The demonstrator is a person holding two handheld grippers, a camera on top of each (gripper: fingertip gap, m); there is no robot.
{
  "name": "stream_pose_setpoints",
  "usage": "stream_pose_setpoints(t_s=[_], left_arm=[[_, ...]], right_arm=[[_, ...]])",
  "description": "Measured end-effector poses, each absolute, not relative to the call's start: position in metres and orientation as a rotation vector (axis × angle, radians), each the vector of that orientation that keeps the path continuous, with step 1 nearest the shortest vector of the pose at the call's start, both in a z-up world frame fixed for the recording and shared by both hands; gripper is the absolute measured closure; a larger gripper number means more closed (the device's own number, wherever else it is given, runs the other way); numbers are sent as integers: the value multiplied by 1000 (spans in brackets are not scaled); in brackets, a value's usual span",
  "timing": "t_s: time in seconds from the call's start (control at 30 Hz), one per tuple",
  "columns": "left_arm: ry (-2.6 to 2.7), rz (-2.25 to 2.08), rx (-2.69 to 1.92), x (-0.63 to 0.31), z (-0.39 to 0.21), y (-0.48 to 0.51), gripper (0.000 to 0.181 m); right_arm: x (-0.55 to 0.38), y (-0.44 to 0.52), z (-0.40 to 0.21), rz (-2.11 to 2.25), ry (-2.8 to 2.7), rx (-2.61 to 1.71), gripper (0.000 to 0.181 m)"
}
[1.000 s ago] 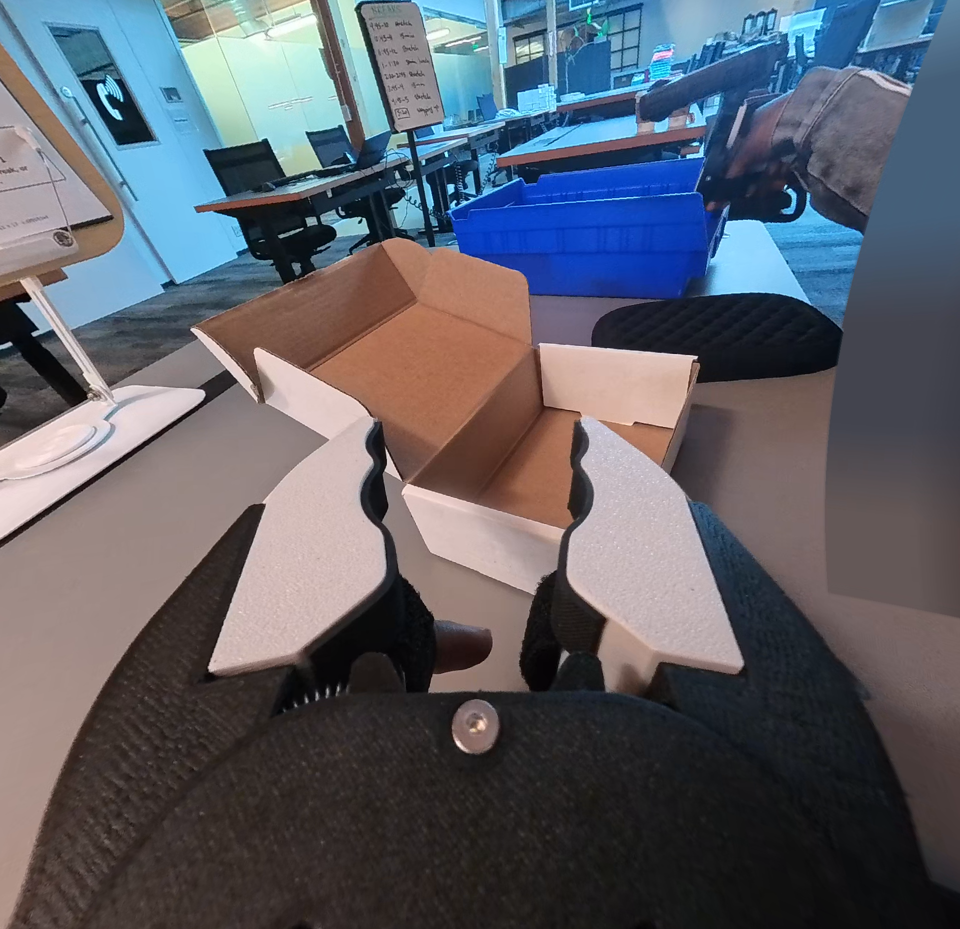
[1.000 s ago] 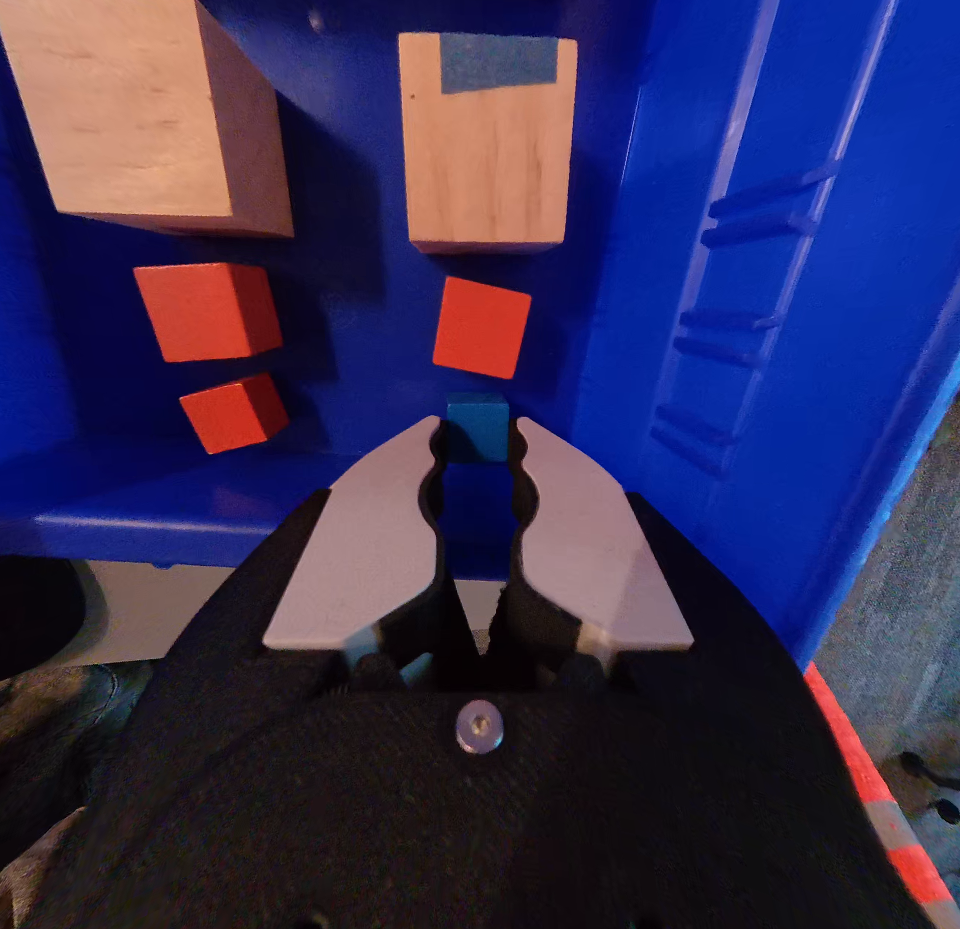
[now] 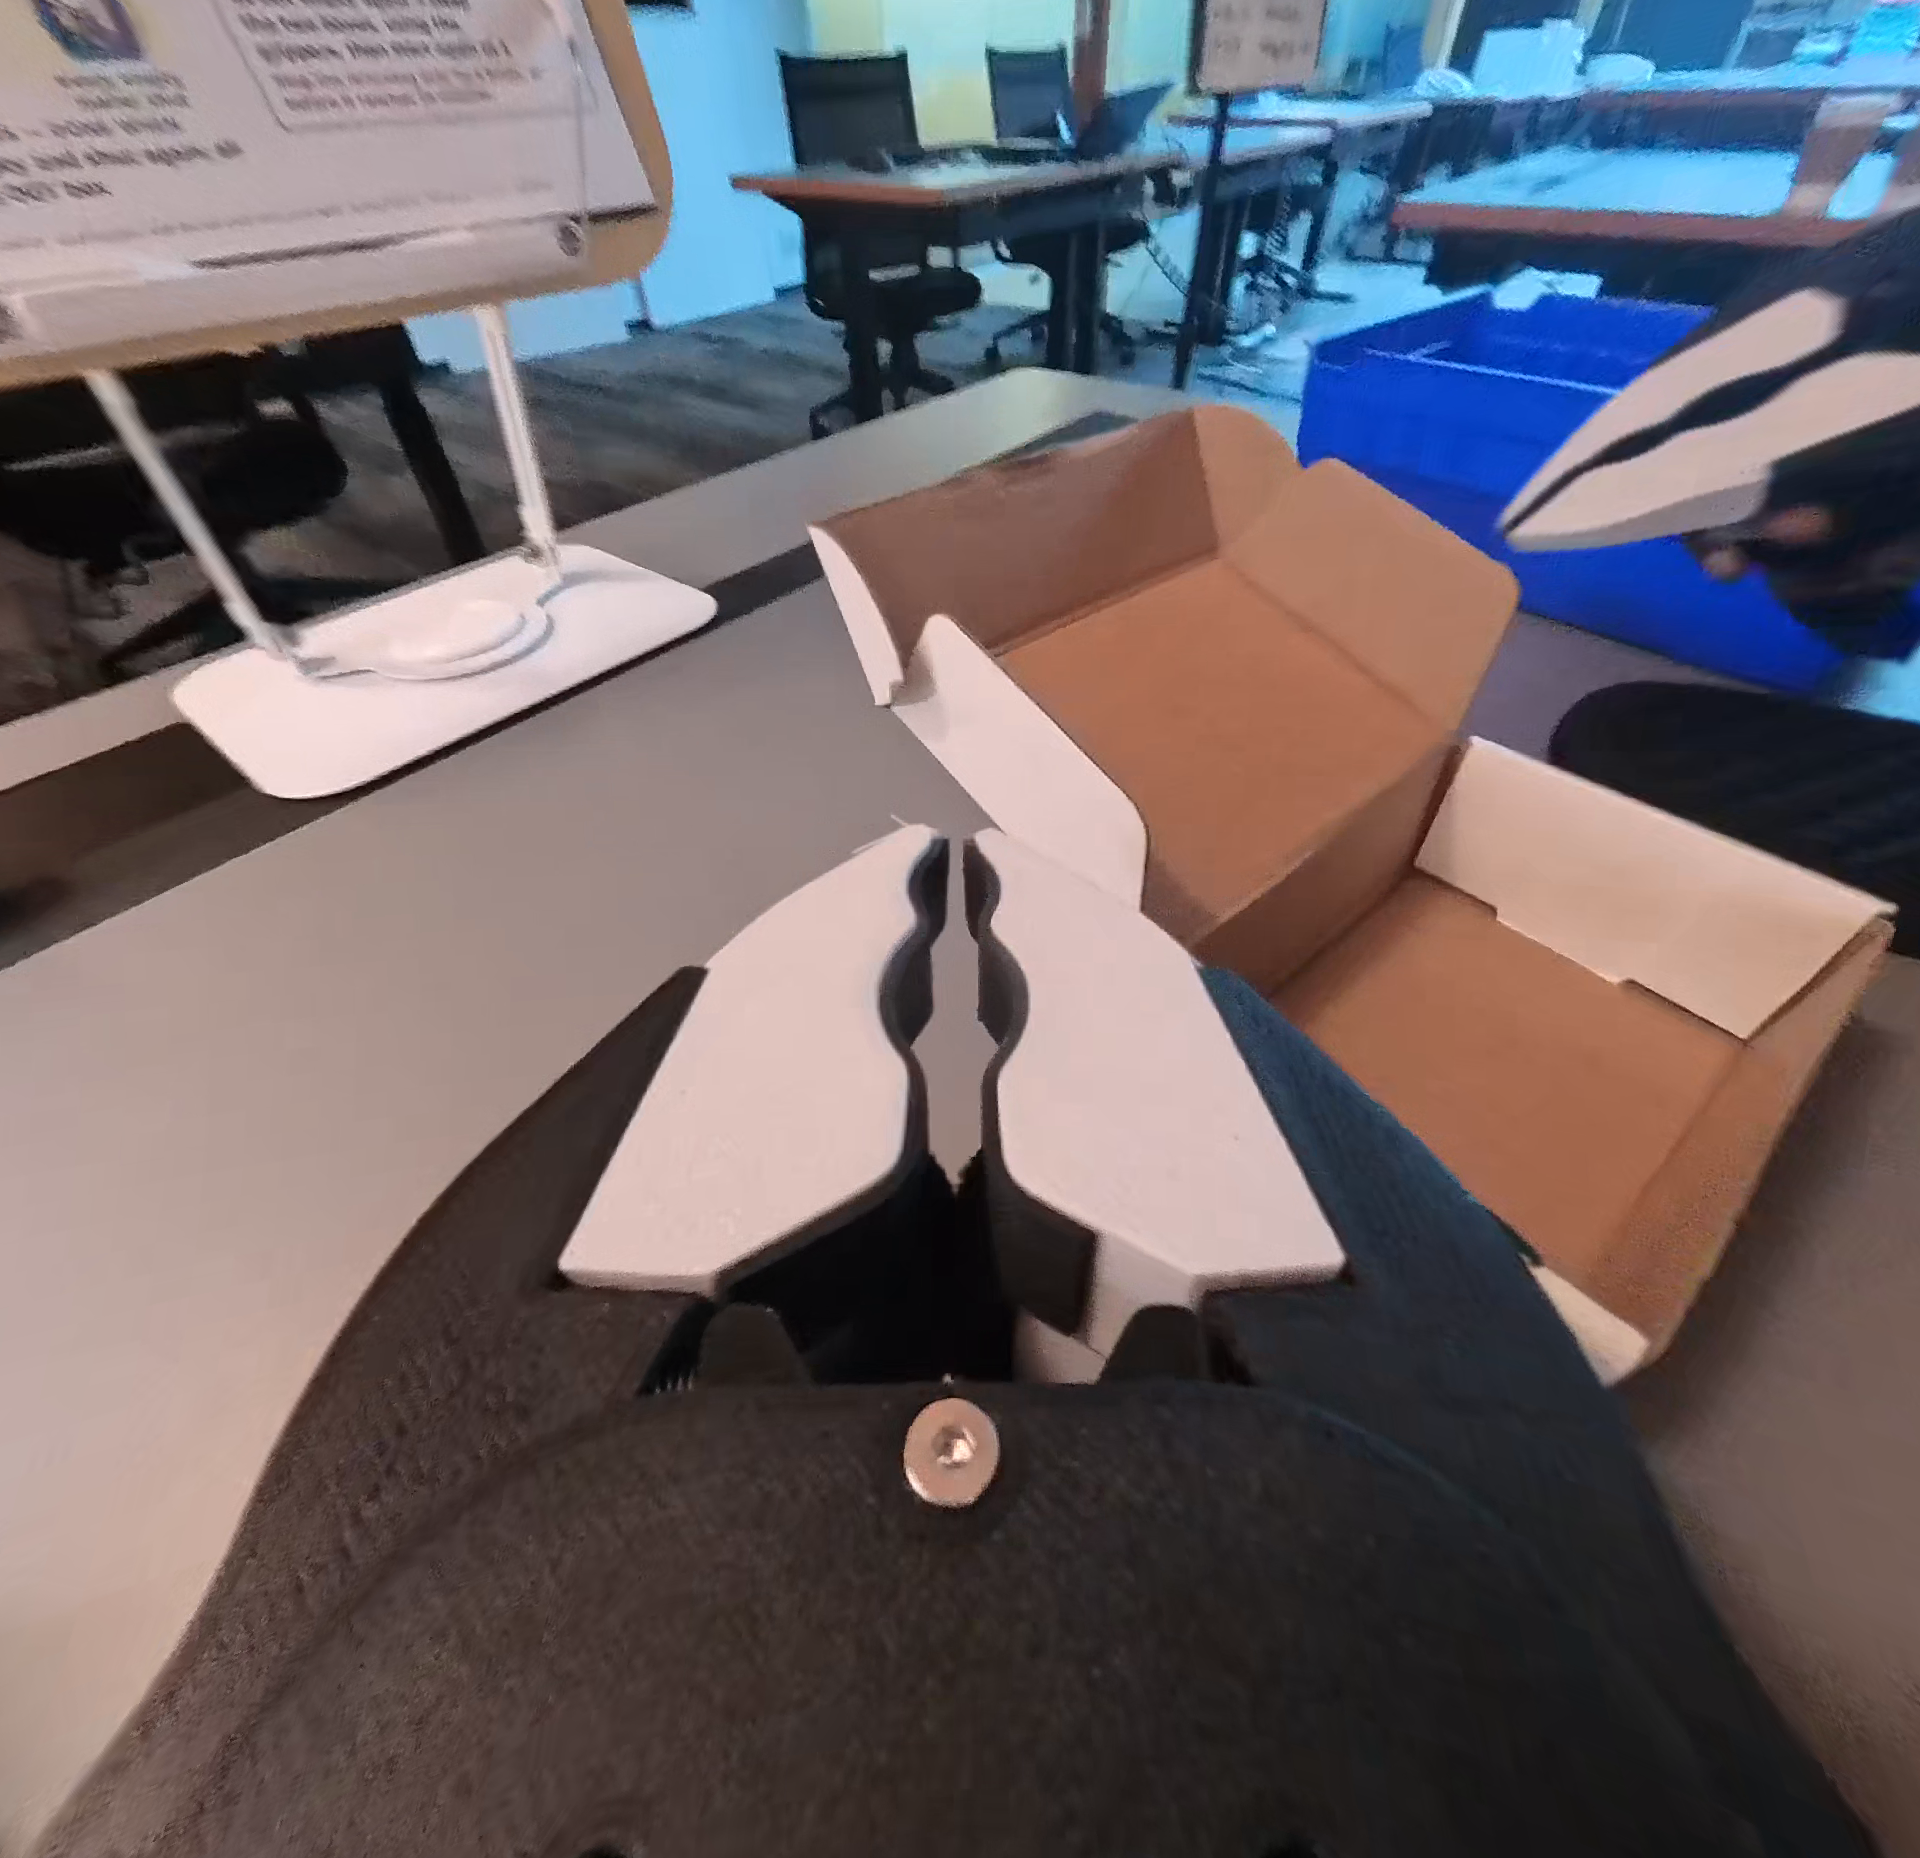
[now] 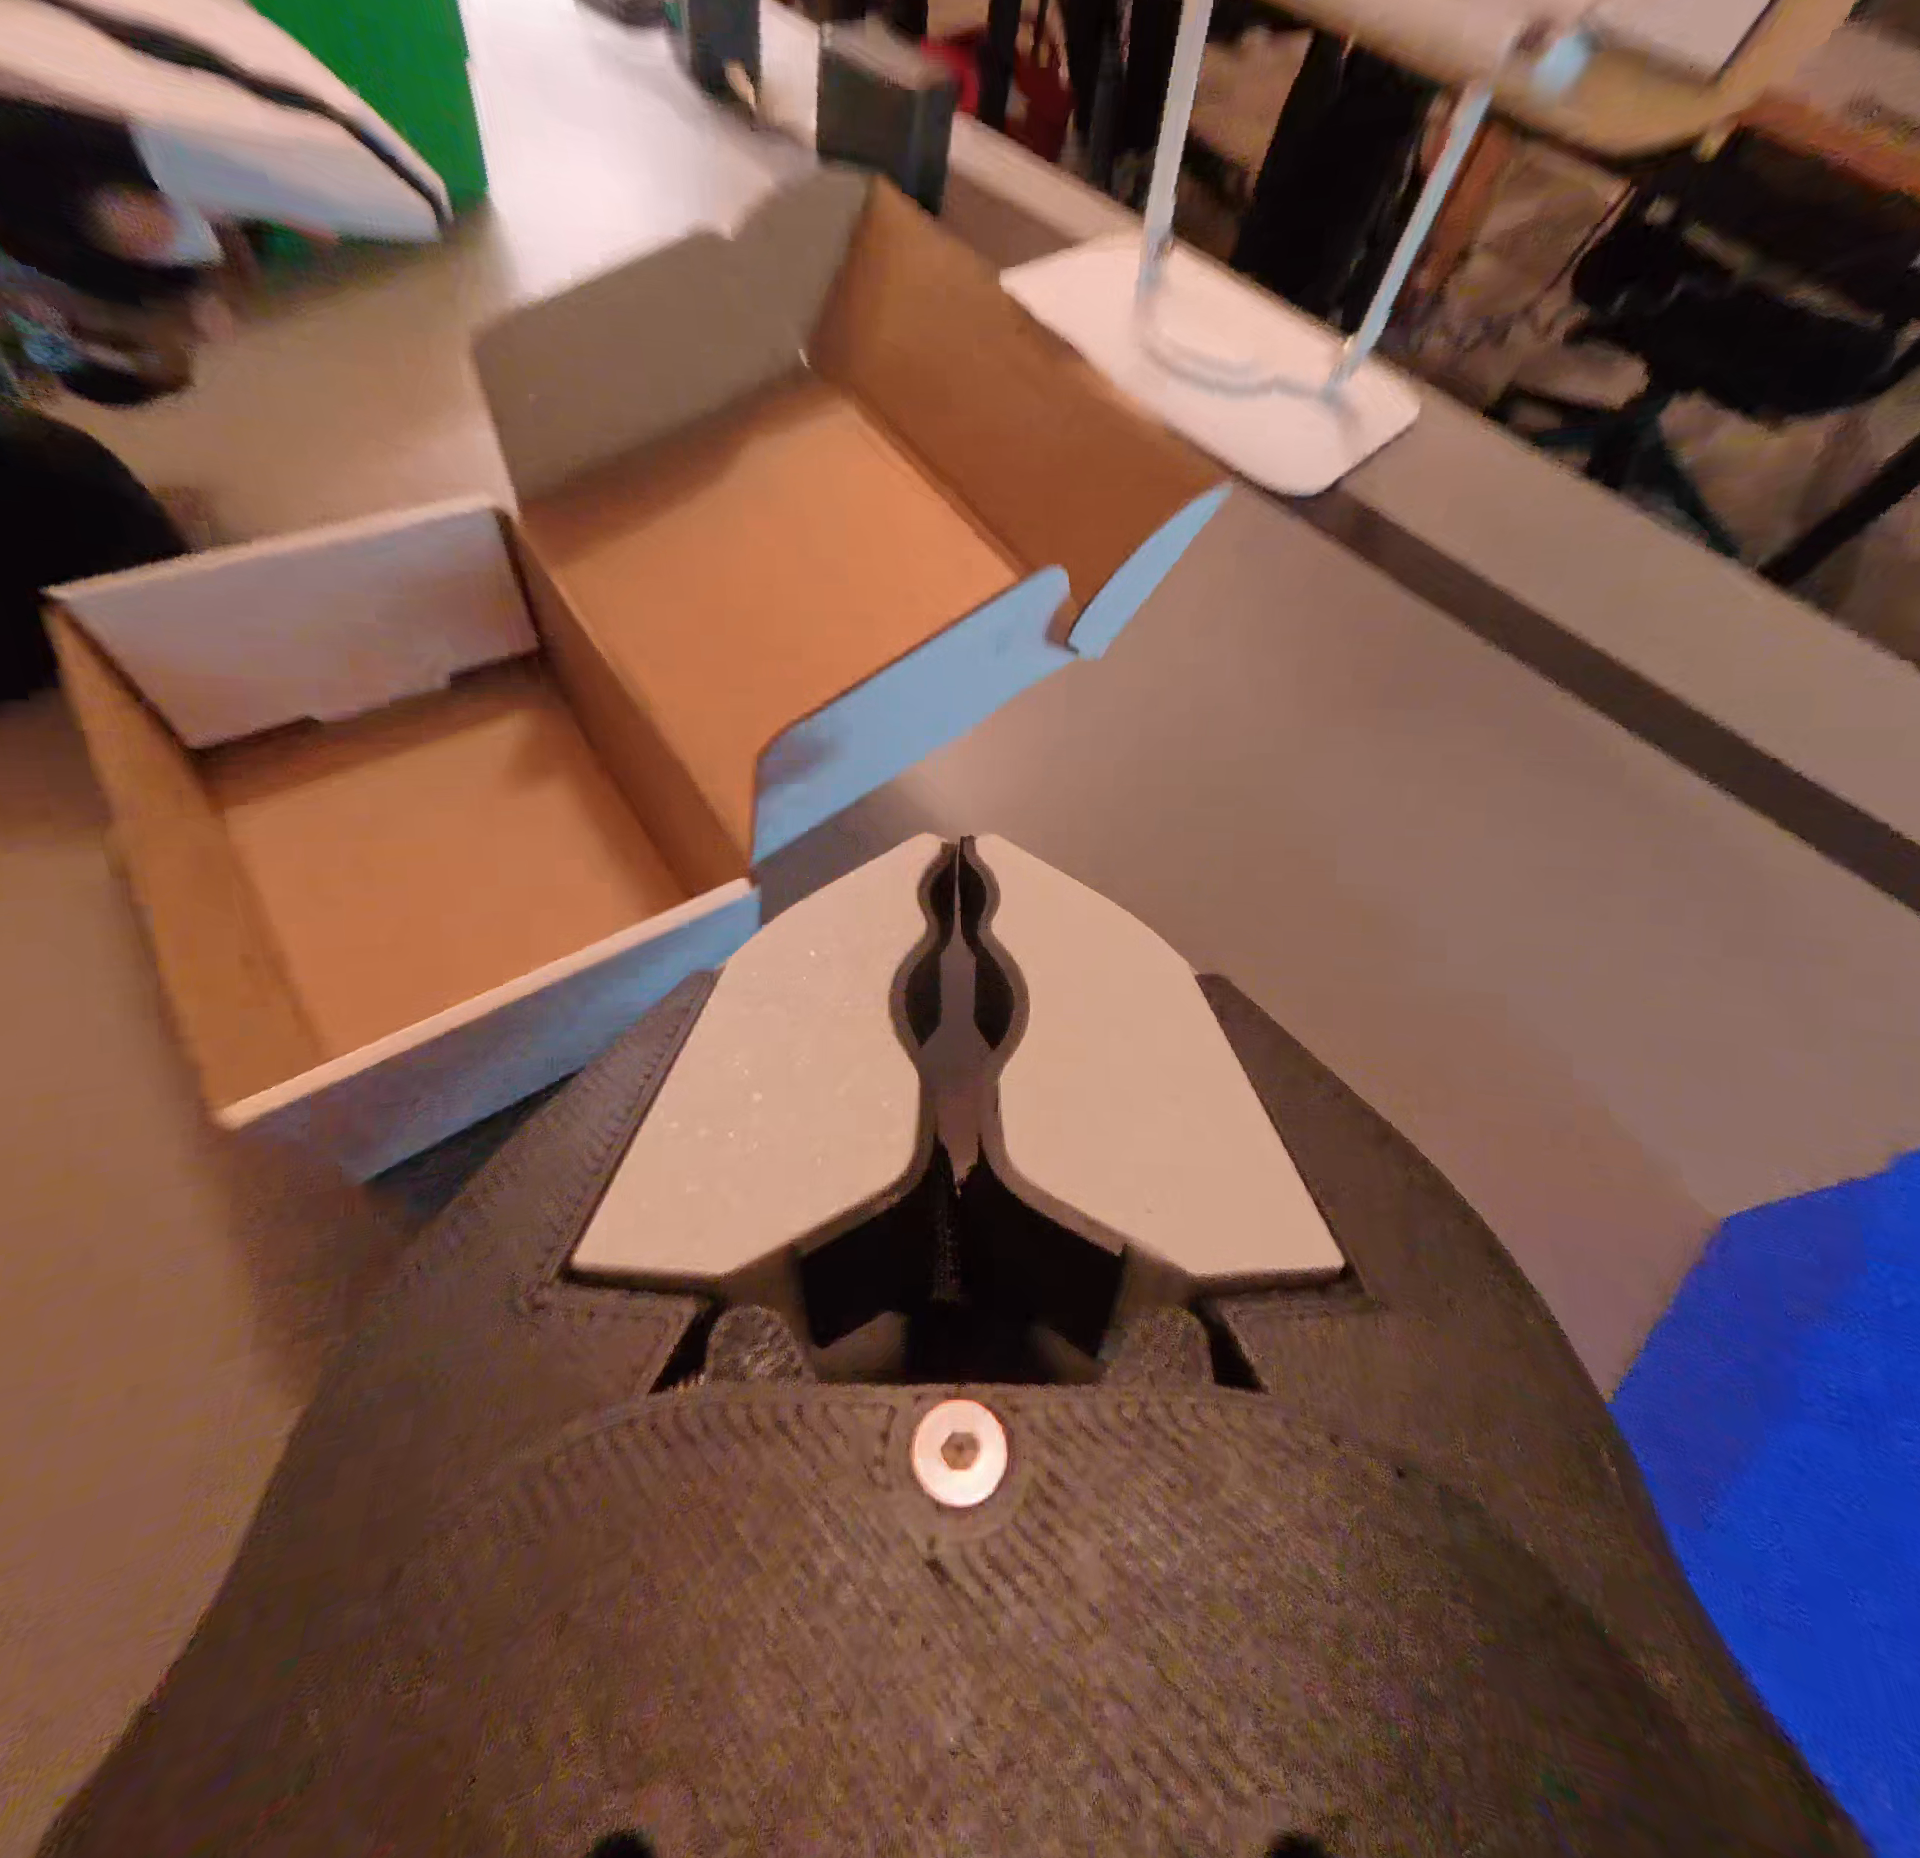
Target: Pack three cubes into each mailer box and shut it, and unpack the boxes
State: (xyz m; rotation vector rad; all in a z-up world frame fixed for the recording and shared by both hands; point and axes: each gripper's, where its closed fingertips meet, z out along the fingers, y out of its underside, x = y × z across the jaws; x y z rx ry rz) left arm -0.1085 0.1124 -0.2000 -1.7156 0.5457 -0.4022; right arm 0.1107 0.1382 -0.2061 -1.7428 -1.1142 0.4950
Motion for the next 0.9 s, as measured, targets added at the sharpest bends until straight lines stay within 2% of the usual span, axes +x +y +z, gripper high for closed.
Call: stream_pose_setpoints(t_s=[0.23, 0.37, 0.9], left_arm=[[588, -561, -1924, -93, -241, 146, 180], [650, -696, -1831, -75, -229, 139, 181], [950, -320, -1529, -67, -207, 100, 181]], right_arm=[[87, 168, -243, 671, -1125, -1910, 180], [72, 160, -233, 811, -1146, -1851, 180], [67, 130, -206, 621, -1264, -1573, 181]])
